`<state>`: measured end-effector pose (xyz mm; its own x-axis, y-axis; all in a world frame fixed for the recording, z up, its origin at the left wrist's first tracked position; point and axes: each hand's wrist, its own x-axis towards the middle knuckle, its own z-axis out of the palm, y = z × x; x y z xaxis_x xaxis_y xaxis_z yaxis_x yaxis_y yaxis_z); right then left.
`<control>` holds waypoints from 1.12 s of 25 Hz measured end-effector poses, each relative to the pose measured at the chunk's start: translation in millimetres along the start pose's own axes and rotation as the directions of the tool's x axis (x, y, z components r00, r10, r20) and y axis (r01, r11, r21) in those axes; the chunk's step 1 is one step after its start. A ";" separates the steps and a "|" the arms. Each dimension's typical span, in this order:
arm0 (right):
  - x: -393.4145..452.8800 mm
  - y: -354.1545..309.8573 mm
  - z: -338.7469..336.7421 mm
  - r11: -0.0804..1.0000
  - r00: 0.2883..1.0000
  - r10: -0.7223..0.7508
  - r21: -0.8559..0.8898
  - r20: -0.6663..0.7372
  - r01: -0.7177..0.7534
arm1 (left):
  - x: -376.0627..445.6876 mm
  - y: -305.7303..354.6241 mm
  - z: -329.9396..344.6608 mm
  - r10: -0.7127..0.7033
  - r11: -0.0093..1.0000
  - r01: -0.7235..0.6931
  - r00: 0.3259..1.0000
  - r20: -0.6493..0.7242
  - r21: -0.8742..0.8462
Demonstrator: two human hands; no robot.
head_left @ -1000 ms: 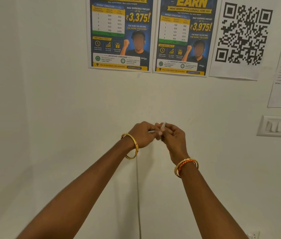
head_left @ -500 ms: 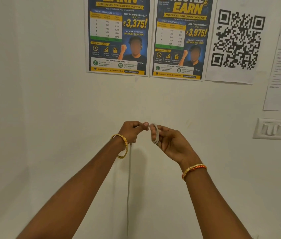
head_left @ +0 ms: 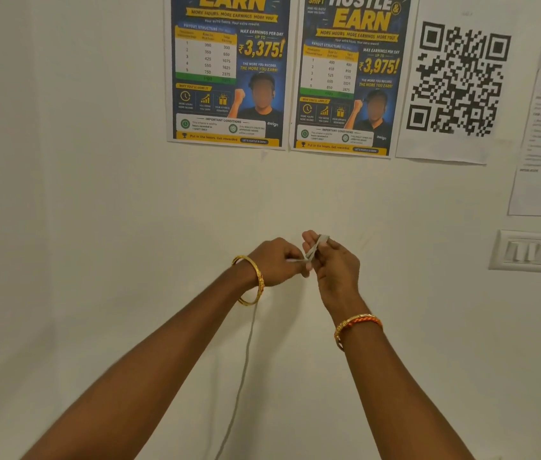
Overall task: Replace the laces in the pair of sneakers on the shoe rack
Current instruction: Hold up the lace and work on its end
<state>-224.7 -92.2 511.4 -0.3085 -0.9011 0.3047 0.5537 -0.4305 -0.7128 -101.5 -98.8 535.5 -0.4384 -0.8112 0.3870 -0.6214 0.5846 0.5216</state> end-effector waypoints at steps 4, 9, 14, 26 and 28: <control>-3.5 -0.7 -2.2 0.903 0.994 -0.034 -0.422 0.109 0.077 | 8.9 -3.0 -12.4 -0.004 0.999 -0.003 0.982 -0.191 -0.037; -2.5 -22.8 7.0 0.760 0.966 0.184 -0.649 0.183 -0.022 | 13.5 -11.5 -7.5 -0.038 0.991 -0.010 0.938 -0.345 -0.135; -2.5 -37.8 4.4 0.842 0.829 0.481 -0.414 0.285 -0.346 | 15.5 -21.8 -12.9 -0.132 0.920 -0.010 0.933 -0.334 -0.392; 2.6 -10.5 10.0 0.985 0.989 -0.057 -0.153 0.139 0.079 | -15.3 -5.4 4.1 -0.072 0.954 0.086 0.996 0.058 -0.286; 2.5 0.2 0.1 0.891 0.980 -0.111 -0.419 0.166 0.172 | -13.3 -0.6 -8.8 -0.032 0.973 0.034 0.999 0.014 -0.230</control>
<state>-225.2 -94.5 512.0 -0.2352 -0.8437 0.4826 0.1160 -0.5173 -0.8479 -89.6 -88.2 536.7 -0.4273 -0.8294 0.3598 -0.4697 0.5437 0.6956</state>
